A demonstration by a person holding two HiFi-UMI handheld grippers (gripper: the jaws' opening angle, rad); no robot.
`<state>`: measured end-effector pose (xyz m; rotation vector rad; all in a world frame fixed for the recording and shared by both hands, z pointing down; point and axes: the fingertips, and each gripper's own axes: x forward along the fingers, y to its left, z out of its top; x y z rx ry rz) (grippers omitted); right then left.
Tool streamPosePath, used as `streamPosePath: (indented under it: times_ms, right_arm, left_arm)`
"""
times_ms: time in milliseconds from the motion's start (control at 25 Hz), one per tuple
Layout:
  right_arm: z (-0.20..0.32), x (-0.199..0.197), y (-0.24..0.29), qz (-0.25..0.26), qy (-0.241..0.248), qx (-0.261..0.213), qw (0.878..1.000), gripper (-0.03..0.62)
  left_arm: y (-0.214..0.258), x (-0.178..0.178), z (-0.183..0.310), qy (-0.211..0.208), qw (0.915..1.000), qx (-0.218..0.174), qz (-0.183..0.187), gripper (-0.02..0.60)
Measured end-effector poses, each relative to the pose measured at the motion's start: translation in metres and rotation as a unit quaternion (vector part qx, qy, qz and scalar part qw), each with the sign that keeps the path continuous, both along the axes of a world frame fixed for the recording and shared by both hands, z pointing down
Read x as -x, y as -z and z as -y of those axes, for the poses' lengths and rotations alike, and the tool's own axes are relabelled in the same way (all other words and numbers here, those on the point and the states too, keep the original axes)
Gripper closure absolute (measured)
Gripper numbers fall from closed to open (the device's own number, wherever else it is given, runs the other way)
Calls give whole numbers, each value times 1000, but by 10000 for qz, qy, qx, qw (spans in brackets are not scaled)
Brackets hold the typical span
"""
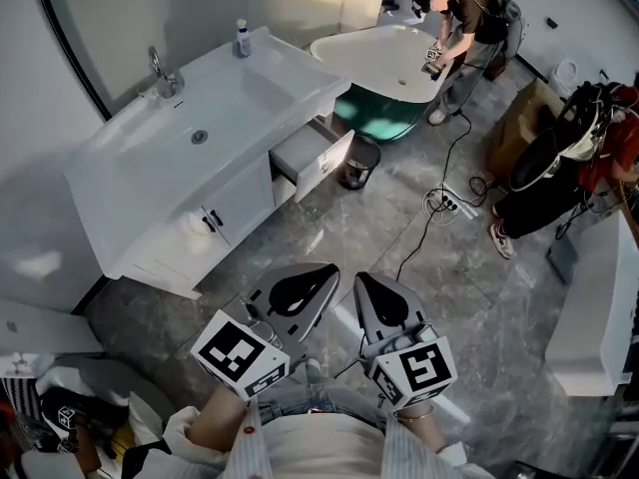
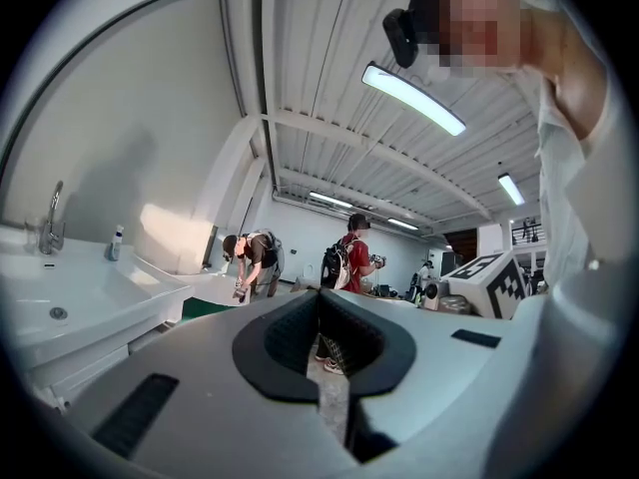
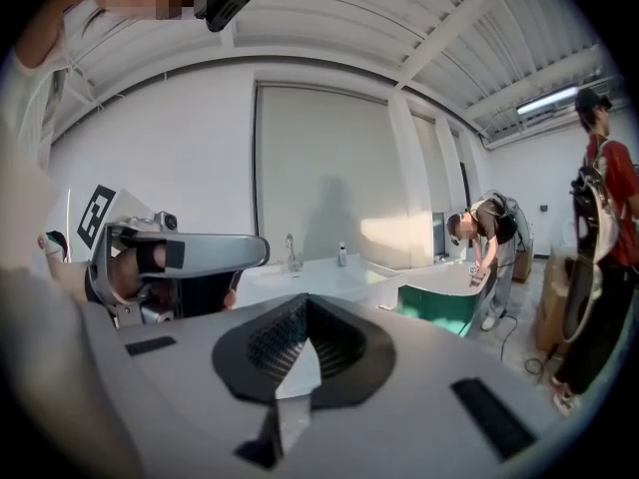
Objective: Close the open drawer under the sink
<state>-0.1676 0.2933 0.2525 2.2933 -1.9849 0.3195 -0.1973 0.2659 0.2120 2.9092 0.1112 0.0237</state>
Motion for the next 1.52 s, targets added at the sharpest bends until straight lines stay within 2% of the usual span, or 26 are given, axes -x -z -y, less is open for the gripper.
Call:
streamPosePath:
  times_ms: [560,1080,1520]
  right_arm:
    - [123,-84,-4,11,-182,98,9998,585]
    - [167,-95,-12,82,-359,234,9990,585]
    - [213,-137,-19,119,-62,227,9997,585]
  left_arm:
    - [-2,-85,125,-204,9998,-26,64,565]
    - [-4,-101,169,-363,9993,-62,3,565]
    - [-9,-133,211,-11,9999,-152,30,565]
